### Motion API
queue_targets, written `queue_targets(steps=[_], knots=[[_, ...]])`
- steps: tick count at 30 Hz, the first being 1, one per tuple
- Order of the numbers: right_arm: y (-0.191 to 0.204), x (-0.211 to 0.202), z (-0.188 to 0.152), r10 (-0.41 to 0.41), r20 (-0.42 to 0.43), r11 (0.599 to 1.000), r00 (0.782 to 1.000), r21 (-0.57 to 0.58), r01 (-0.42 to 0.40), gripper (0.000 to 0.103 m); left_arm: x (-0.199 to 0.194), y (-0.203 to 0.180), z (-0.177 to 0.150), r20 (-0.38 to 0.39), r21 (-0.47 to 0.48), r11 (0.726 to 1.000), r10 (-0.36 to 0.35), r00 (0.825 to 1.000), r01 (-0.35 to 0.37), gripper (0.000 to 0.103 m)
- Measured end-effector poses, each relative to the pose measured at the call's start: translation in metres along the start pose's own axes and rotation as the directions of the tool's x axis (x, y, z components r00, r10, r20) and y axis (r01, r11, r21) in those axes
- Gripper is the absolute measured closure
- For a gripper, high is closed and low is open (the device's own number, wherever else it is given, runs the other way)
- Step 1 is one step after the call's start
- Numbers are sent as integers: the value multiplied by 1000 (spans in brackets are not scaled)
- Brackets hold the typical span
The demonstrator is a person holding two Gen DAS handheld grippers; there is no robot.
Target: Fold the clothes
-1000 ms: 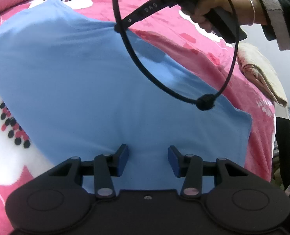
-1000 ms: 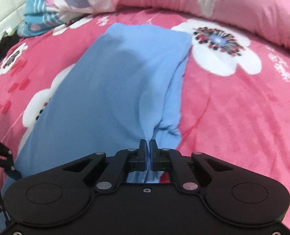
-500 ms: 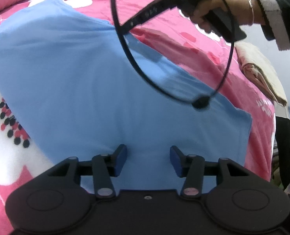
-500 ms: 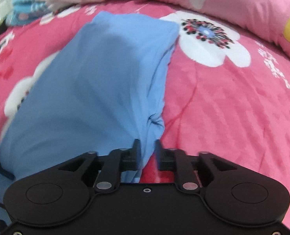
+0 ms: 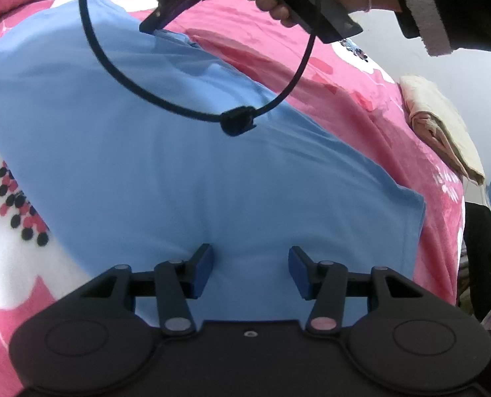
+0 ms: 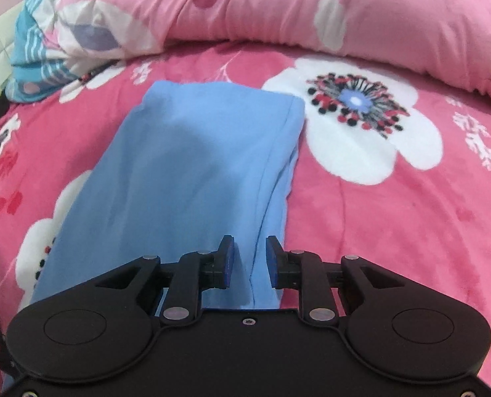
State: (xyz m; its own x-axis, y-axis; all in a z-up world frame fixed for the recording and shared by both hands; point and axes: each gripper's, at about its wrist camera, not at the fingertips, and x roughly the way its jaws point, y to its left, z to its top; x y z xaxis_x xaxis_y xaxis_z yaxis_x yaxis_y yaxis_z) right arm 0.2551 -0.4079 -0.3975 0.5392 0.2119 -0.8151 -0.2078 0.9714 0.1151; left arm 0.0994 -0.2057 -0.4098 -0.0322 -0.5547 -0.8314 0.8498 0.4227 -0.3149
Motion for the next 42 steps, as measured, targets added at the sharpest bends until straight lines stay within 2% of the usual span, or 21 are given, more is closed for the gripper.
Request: queue_targets(steps=[7, 12, 17, 23, 27, 30, 32, 34, 36, 38, 39, 42], knots=[[2, 6, -3, 5, -21, 1000, 1000, -8, -6, 88, 2, -1, 0, 1, -1, 1000, -5, 1000, 5, 54], [3, 3, -4, -4, 3, 1000, 1000, -28, 4, 100, 2, -1, 0, 2, 1, 1000, -9, 1000, 9, 53], [2, -5, -2, -29, 49, 999, 998, -32, 30, 101, 2, 0, 1, 0, -1, 1000, -12, 1000, 12, 53], [-11, -2, -3, -79, 45, 997, 996, -4, 79, 103, 1, 0, 0, 0, -2, 1000, -12, 1000, 12, 53], [-23, 4, -8, -79, 24, 996, 997, 54, 78, 103, 1, 0, 0, 0, 0, 1000, -12, 1000, 12, 53], [-24, -9, -9, -97, 53, 994, 994, 60, 94, 102, 1, -1, 0, 0, 2, 1000, -10, 1000, 10, 53], [-19, -23, -11, -82, 81, 996, 993, 44, 78, 99, 1, -2, -1, 1, 5, 1000, -9, 1000, 9, 53], [-9, -37, -15, -32, 101, 999, 994, 1, 32, 99, 1, -2, -1, 2, 6, 1000, -9, 1000, 9, 52], [5, -41, -22, 34, 81, 997, 996, -75, -28, 99, 1, -2, -1, 2, 11, 1000, -8, 1000, 8, 52], [17, -36, -31, 59, 27, 988, 998, -143, -55, 99, 1, -2, -1, 1, 11, 1000, -9, 1000, 9, 52], [20, -31, -36, 58, -6, 984, 998, -169, -58, 100, 1, -1, -1, 1, 11, 1000, -9, 1000, 9, 52], [15, -22, -50, -31, -67, 981, 997, -195, 17, 99, 0, -1, -2, 3, 12, 1000, -9, 1000, 9, 52]])
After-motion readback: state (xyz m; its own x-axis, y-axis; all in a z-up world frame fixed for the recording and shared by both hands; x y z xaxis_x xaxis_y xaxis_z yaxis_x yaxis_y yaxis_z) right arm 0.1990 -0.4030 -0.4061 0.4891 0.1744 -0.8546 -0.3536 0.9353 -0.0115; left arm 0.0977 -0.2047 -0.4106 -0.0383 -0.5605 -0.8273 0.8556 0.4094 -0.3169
